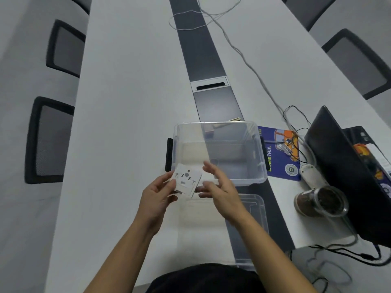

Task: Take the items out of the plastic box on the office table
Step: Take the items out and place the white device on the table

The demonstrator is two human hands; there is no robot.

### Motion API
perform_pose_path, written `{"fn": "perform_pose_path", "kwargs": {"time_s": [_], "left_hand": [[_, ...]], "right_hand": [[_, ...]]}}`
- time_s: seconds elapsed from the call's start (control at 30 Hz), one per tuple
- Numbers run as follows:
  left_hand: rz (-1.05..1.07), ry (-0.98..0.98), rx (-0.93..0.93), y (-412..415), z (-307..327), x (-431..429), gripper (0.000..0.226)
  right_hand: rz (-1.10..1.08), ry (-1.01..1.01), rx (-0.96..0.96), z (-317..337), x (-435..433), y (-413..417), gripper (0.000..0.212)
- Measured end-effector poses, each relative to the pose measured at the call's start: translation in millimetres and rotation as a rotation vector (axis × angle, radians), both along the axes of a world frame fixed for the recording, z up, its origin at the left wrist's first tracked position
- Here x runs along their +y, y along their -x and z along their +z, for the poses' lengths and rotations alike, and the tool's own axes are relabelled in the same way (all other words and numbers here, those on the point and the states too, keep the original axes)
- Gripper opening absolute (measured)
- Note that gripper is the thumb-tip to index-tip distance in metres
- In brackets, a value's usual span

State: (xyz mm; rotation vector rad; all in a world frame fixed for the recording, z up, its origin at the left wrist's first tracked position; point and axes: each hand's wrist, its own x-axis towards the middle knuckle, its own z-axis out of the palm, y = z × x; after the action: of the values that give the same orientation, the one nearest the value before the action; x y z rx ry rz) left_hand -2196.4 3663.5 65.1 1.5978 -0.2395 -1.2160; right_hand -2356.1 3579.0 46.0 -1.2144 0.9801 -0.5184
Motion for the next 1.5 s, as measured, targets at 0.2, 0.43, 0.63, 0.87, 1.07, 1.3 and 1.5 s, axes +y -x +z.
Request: {"fn": "perform_pose_path", "kwargs": {"time_s": [0.2, 0.43, 0.63, 0.87, 1.07, 1.3, 1.5], "left_hand": [[0.159, 0.002, 0.043, 4.6, -2.7, 19.9, 0.029], [0.357, -0.16, 0.168, 14.6, -19.7, 33.3, 0.021], [0.329, -0.161, 0.175, 14.1, -30.5, 34.8, 0.026], [0.302, -0.152, 0.235, 7.1, -36.5, 33.5, 0.024], [0.209, -0.094, 0.289, 1.3, -27.8, 30.5, 0.026], [0.165, -0.107, 0.151, -23.2, -33.0, 32.9, 0.042], [0.143, -0.108, 0.081, -47.7, -48.0, 43.3, 0.044]], "right_hand": [[0.097, -0.002, 0.074, -5.3, 8.5, -12.0, 0.03], [0.048, -0.035, 0.061, -17.3, 23.3, -24.3, 0.027], [0.054, -0.058, 0.092, -25.2, 25.7, -27.6, 0.029], [0.063, -0.031, 0.123, -29.9, 27.5, -31.4, 0.029], [0.017, 0.129, 0.243, -34.8, 24.0, -36.0, 0.031], [0.106, 0.375, 0.275, -38.3, 27.6, -44.2, 0.03], [0.218, 0.395, 0.289, -54.5, 42.6, -56.1, 0.031]]}}
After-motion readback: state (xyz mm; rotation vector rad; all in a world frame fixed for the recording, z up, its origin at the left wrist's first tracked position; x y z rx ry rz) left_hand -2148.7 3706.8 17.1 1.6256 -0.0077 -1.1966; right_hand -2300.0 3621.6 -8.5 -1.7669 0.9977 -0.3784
